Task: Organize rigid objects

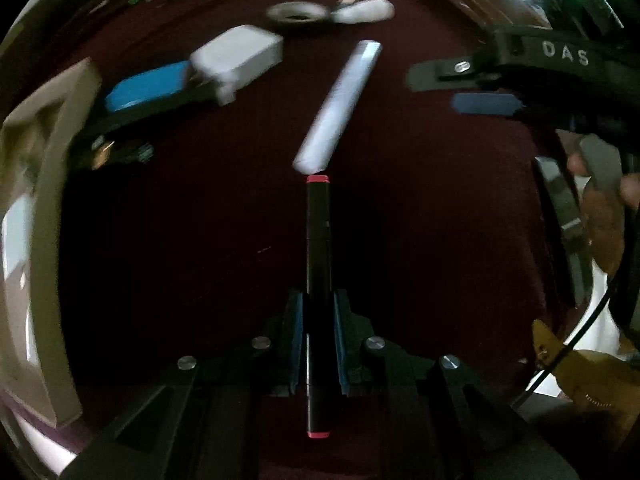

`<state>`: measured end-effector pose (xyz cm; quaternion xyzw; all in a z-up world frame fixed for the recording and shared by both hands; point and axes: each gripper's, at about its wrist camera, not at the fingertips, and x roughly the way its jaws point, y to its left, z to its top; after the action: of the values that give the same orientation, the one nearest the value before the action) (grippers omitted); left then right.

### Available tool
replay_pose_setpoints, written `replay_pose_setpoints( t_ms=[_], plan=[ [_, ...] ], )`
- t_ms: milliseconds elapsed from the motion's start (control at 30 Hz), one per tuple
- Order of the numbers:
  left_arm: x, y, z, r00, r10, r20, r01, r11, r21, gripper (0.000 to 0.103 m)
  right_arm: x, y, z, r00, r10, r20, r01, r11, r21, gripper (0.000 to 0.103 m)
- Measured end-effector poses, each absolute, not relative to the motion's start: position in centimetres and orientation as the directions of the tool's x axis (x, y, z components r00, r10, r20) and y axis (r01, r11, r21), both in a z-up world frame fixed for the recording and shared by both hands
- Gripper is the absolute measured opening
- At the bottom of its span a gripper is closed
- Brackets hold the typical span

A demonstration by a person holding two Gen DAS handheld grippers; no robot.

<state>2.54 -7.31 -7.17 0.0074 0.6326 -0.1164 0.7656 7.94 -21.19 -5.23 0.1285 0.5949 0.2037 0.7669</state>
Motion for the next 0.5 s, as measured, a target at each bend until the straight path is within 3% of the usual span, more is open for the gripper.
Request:
replay_pose_setpoints(
  t_ms=[267,367,433,500],
  plan=[
    [2.6,-2.1,-7.8,0.199,-0.195,-0.96,0.011,0.98,-0.196,0.013,10.2,-17.1,-4.9,0.145,0.475,-0.868,-0.192,0.874,0.447,0.068],
    [2.8,-2.1,-8.0,0.202,-0.183,-0.962,0.025,0.983,-0.181,0.013,10.8,-15.6,-5.9,0.119,0.456,-0.882,-0.171,0.885,0.434,0.048],
    [3.2,-2.8,-7.8,0.202,-0.178,-0.963,0.033,0.984,-0.175,0.013,11.2,-14.6,-6.5,0.117,0.405,-0.907,-0.16,0.909,0.386,0.045],
    [3.3,-2.9,-7.9,0.204,-0.177,-0.963,0.041,0.984,-0.172,0.013,11.4,-13.3,-6.1,0.143,0.332,-0.932,-0.205,0.932,0.301,0.035]
  ],
)
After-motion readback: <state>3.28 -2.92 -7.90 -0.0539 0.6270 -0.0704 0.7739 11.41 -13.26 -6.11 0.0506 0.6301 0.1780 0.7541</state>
